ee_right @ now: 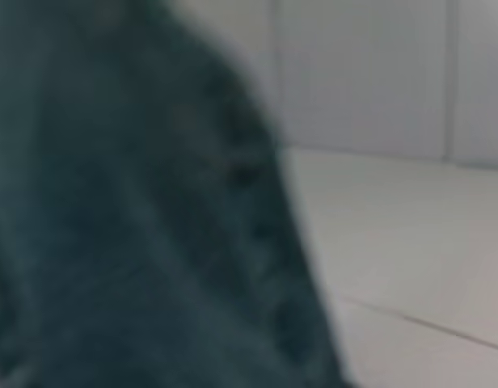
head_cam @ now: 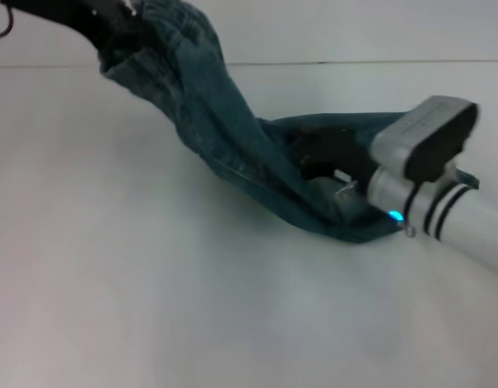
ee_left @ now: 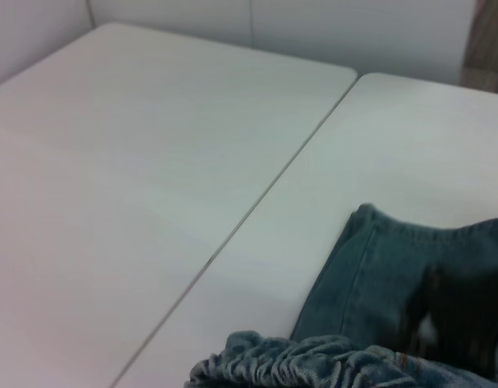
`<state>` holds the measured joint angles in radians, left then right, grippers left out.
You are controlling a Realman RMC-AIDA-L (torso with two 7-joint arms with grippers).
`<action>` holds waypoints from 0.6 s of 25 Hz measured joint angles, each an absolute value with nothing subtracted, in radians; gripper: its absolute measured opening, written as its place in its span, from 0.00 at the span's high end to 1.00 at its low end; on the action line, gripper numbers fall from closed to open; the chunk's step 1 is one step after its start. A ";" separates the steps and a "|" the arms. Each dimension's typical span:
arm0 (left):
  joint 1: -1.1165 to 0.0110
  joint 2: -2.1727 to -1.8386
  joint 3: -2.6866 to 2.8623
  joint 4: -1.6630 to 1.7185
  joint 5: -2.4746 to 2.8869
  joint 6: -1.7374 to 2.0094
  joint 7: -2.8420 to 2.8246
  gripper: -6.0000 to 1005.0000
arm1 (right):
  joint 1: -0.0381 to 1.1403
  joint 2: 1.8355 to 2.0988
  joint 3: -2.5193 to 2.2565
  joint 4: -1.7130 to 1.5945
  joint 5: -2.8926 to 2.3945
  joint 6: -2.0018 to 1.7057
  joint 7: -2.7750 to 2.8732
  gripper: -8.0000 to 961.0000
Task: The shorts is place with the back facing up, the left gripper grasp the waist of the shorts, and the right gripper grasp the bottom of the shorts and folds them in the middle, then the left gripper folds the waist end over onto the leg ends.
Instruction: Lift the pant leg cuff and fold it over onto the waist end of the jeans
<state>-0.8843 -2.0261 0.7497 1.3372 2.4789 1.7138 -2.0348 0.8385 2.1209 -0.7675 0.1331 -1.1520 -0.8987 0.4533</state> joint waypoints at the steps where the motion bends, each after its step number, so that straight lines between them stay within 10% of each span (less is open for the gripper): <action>1: -0.901 -2.027 0.751 1.346 2.479 1.726 -2.037 0.95 | 0.868 2.121 -0.760 0.165 -1.158 -0.883 0.419 0.98; 15: -0.947 -2.032 0.762 1.378 2.481 1.781 -2.042 0.95 | 0.952 2.121 -0.119 0.397 -1.904 -0.771 0.336 0.98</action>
<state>-0.9470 -2.0323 0.7625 1.3778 2.4810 1.7807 -2.0415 0.9518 2.1214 -0.1190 0.3969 -1.9042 -0.7712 0.3363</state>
